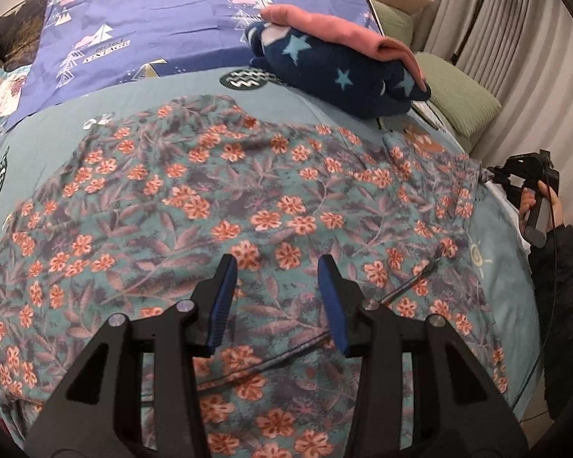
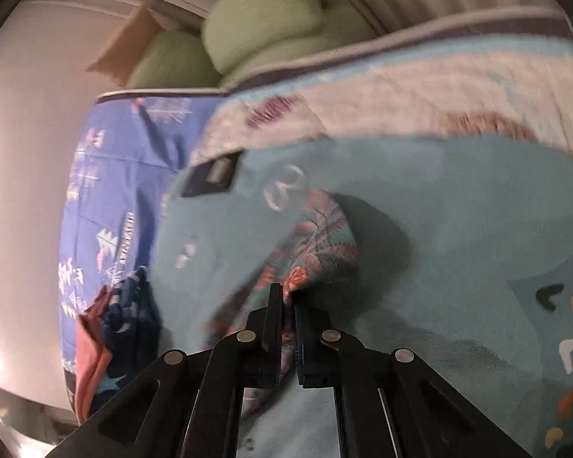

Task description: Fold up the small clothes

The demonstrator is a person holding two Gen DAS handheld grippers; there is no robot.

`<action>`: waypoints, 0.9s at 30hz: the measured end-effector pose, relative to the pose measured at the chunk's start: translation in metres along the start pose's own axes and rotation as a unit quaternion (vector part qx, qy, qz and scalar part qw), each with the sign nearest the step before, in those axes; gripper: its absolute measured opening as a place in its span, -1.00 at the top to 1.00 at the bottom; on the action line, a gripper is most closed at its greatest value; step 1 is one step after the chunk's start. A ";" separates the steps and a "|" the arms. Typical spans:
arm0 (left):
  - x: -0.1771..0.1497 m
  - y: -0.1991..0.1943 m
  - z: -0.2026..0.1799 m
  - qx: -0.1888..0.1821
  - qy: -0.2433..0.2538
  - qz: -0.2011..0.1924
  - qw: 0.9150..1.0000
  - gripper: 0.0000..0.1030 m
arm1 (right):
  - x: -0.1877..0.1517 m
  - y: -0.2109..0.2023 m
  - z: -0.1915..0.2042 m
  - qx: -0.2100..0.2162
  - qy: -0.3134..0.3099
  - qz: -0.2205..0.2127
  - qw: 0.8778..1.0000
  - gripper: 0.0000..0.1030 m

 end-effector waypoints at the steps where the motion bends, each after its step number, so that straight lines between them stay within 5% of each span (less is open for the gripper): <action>1: 0.001 -0.003 0.002 0.001 -0.003 -0.005 1.000 0.12 | 0.001 -0.009 0.013 0.016 -0.018 -0.009 1.000 0.92; 4: 0.004 -0.010 0.008 0.003 -0.015 -0.017 1.000 0.12 | -0.008 -0.043 0.072 0.092 -0.091 -0.019 0.991 0.92; 7: 0.006 -0.018 0.017 0.008 -0.031 -0.028 0.999 0.12 | -0.045 -0.092 0.145 0.178 -0.200 -0.030 0.963 0.91; 11: 0.004 -0.032 0.033 0.016 -0.053 -0.042 0.998 0.11 | -0.146 -0.152 0.222 0.293 -0.353 0.000 0.889 0.89; 13: 0.000 -0.039 0.044 0.025 -0.062 -0.045 0.997 0.11 | -0.210 -0.169 0.241 0.345 -0.409 0.055 0.843 0.87; 17: -0.013 -0.054 0.069 0.031 -0.098 -0.046 0.994 -0.01 | -0.316 -0.164 0.241 0.342 -0.504 0.202 0.767 0.47; 18: -0.016 -0.058 0.074 0.028 -0.107 -0.047 0.993 -0.01 | -0.329 -0.161 0.237 0.330 -0.519 0.217 0.758 0.47; 20: -0.021 -0.062 0.079 0.016 -0.117 -0.048 0.992 -0.04 | -0.338 -0.155 0.225 0.306 -0.533 0.226 0.756 0.46; 24: -0.026 -0.061 0.079 -0.028 -0.123 -0.041 0.991 -0.15 | -0.314 -0.143 0.202 0.266 -0.508 0.228 0.787 0.39; 27: -0.024 -0.052 0.065 -0.058 -0.114 -0.026 0.991 -0.16 | -0.296 -0.148 0.183 0.229 -0.513 0.189 0.806 0.20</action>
Point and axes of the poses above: each gripper's, at about its wrist camera, not at the fingertips, and y roughly the way its jaws point, z to its left, x to its top, the point moved 1 cm from there along y, roughly the way its jaws point, and after that the axes turned 11 degrees about -z, right-handed, at the moved point
